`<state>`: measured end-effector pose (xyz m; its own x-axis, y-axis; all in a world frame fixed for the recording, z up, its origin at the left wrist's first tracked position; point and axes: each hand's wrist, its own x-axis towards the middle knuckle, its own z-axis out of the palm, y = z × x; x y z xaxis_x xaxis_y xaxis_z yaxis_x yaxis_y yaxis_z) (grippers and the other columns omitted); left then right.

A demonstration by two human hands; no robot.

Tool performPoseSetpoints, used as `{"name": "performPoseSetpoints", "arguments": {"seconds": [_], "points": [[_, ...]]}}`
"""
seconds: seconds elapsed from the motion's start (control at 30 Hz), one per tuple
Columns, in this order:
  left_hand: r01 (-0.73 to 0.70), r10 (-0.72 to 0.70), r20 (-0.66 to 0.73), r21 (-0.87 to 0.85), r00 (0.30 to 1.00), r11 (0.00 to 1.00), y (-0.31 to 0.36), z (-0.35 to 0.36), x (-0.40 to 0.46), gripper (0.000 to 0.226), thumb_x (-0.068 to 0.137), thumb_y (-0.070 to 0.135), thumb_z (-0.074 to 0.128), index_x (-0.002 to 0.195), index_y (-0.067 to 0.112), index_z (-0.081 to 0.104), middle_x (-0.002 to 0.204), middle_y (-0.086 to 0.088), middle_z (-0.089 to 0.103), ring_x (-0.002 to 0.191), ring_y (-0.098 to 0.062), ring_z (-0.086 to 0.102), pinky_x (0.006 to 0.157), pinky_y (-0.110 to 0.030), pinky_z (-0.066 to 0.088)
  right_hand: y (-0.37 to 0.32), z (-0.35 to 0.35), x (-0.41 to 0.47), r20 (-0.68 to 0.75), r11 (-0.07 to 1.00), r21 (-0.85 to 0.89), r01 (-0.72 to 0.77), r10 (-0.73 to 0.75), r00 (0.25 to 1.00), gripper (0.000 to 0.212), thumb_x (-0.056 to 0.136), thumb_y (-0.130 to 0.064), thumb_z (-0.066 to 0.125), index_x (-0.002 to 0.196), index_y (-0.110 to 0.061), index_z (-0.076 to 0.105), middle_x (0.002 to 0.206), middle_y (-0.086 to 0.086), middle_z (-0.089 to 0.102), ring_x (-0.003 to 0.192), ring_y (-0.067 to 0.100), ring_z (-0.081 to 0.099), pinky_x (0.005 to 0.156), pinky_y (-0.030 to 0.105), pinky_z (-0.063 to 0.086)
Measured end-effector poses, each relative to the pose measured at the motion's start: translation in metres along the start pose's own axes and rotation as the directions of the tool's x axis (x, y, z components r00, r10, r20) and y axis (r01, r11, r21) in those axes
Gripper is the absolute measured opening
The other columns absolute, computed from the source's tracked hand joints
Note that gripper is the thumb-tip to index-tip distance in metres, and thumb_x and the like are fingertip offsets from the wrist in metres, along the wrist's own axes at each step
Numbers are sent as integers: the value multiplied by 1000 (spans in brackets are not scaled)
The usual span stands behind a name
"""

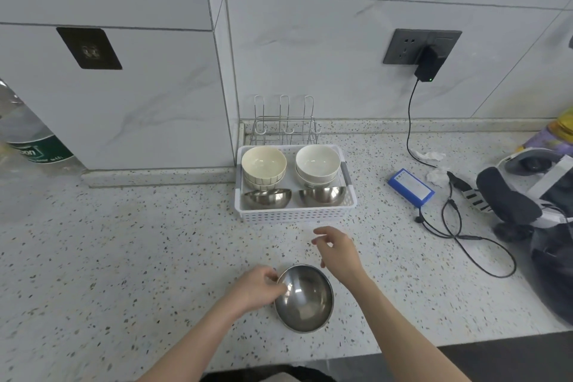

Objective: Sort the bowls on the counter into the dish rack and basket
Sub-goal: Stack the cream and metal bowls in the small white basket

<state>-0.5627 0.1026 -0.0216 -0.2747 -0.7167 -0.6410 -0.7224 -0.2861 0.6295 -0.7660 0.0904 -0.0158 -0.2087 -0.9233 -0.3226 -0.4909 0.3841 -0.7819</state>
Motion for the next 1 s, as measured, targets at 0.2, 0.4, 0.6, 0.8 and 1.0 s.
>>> {"name": "performPoseSetpoints", "arguments": {"seconds": [0.2,0.4,0.6,0.8,1.0], "points": [[-13,12,-23,-69,1000,998,-2,14,-7,15,87,20,62,94,33,63,91,16,67,76,-1,67,61,-15,47,13,-11,-12,53,997,52,-65,62,997,27,95,-19,51,120,-24,60,100,-7,69,52,6,58,50,13,44],[43,-54,-31,-277,998,960,11,-19,-7,11,90,18,59,95,13,67,73,-3,76,36,-2,39,38,-17,27,-9,-33,-11,131,983,184,11,-36,991,20,95,-21,56,107,-31,68,96,-7,73,55,4,55,57,14,46],[42,-88,-76,-470,993,882,30,-72,-4,18,91,21,62,99,6,69,79,-9,78,40,-6,32,36,-17,21,-42,-47,-9,214,934,330,135,-213,953,26,96,-21,58,118,-32,68,114,-16,68,69,2,62,54,12,42],[105,-153,-49,-521,987,847,37,-106,2,27,88,27,63,100,4,71,84,-11,78,41,-7,31,34,-17,18,-64,-46,3,328,949,266,167,-252,911,44,91,-20,68,132,-31,53,129,-6,57,70,9,69,51,8,42],[87,-163,-118,-480,979,873,47,-121,10,42,92,49,54,96,10,71,81,-6,78,42,-7,36,35,-18,20,-84,-39,21,276,920,332,208,-306,911,16,91,-17,67,104,-20,59,96,1,71,58,-5,64,43,12,43]]}}
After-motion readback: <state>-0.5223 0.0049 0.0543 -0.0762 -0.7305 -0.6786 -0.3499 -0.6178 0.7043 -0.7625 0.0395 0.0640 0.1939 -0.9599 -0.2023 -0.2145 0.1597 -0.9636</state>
